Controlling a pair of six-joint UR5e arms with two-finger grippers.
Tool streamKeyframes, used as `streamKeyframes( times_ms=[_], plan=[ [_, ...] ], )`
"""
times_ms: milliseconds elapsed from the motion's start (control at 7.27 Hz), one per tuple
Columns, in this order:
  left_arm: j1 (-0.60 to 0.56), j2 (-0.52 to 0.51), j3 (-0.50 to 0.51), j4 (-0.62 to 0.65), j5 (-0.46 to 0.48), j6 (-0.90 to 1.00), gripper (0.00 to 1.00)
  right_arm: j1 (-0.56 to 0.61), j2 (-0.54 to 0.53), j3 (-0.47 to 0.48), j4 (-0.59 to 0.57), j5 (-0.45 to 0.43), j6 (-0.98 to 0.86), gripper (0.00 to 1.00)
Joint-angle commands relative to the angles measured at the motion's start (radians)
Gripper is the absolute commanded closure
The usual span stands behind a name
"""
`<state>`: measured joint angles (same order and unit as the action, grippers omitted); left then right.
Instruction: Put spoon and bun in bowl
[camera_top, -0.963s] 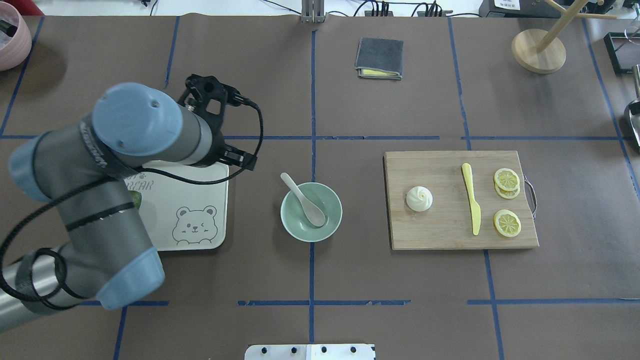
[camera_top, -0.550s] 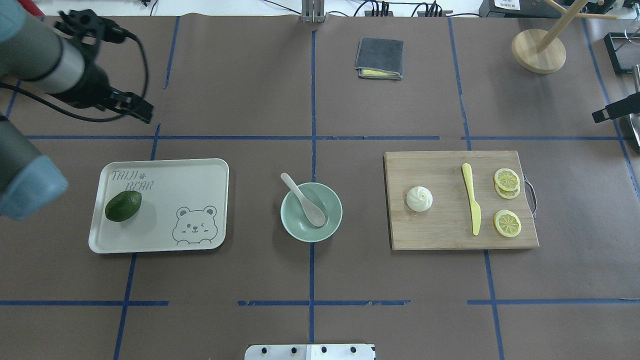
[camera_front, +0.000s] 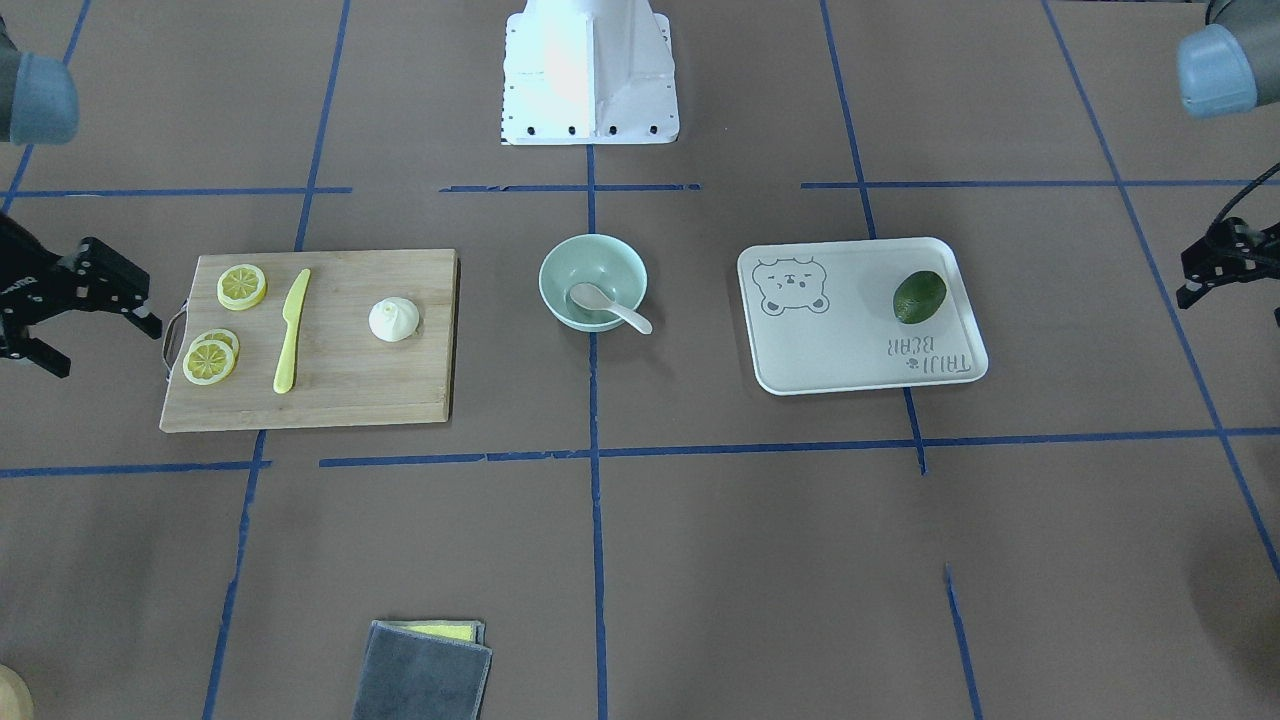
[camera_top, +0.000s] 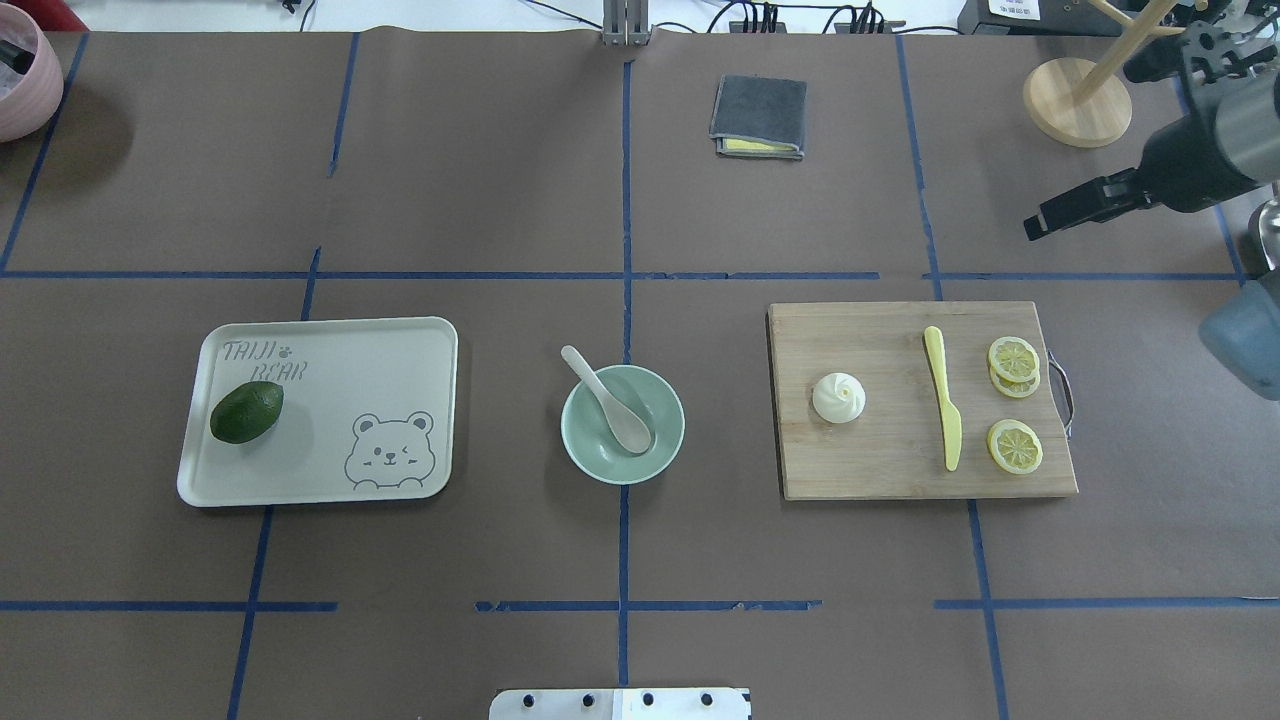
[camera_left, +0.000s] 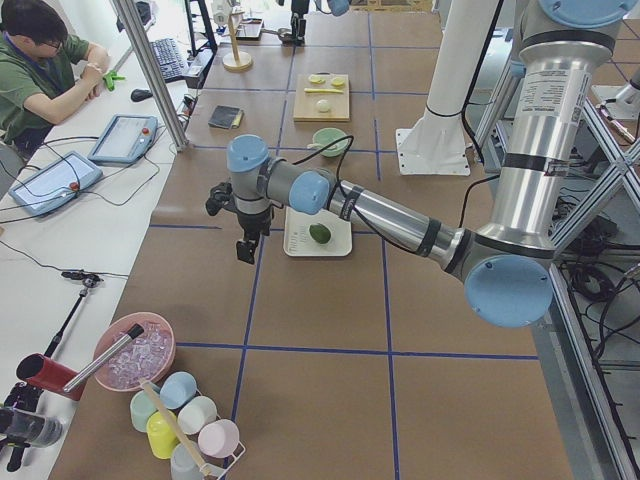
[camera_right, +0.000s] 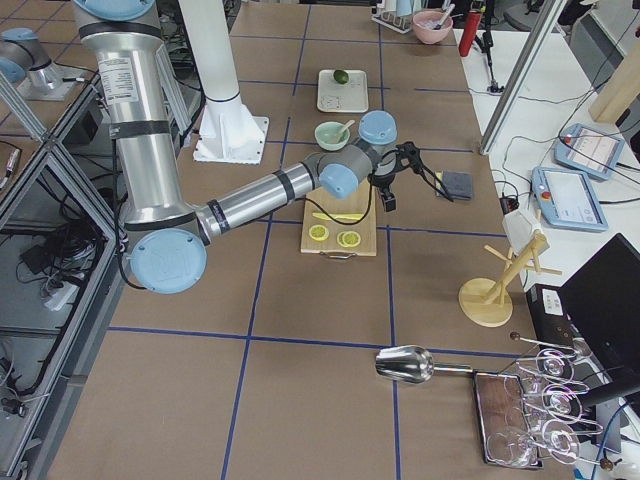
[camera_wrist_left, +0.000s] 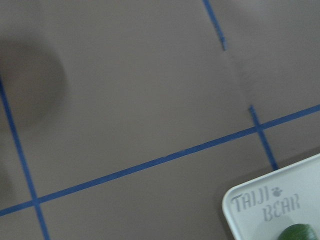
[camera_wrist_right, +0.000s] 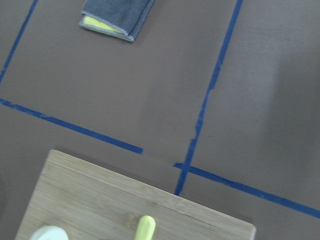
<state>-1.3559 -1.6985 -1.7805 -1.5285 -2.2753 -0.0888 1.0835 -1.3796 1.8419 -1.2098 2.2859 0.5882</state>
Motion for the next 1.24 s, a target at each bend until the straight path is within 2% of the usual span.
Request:
streamKeyframes(
  times_ms=[0, 138, 275, 550, 688, 963, 1101],
  plan=[
    [-0.115, 0.08, 0.049, 0.002, -0.009, 0.128, 0.0, -0.121, 0.094, 0.034, -0.028, -0.093, 0.169, 0.0],
    [-0.182, 0.097, 0.052, 0.014, -0.009, 0.214, 0.0, -0.169, 0.15, 0.051, -0.14, -0.155, 0.186, 0.0],
    [-0.204, 0.149, 0.05, 0.017, -0.013, 0.218, 0.0, -0.244, 0.16, 0.062, -0.201, -0.236, 0.188, 0.0],
    [-0.201, 0.148, 0.065, 0.034, -0.012, 0.212, 0.0, -0.359, 0.146, 0.054, -0.198, -0.351, 0.258, 0.0],
    [-0.2, 0.145, 0.069, 0.034, -0.012, 0.212, 0.0, -0.432, 0.145, 0.053, -0.198, -0.462, 0.266, 0.01],
    [-0.2, 0.143, 0.136, 0.031, -0.016, 0.212, 0.0, -0.491, 0.146, 0.019, -0.198, -0.49, 0.292, 0.18],
    [-0.2, 0.146, 0.138, 0.031, -0.016, 0.216, 0.0, -0.505, 0.148, -0.002, -0.197, -0.49, 0.298, 0.27]
  ],
)
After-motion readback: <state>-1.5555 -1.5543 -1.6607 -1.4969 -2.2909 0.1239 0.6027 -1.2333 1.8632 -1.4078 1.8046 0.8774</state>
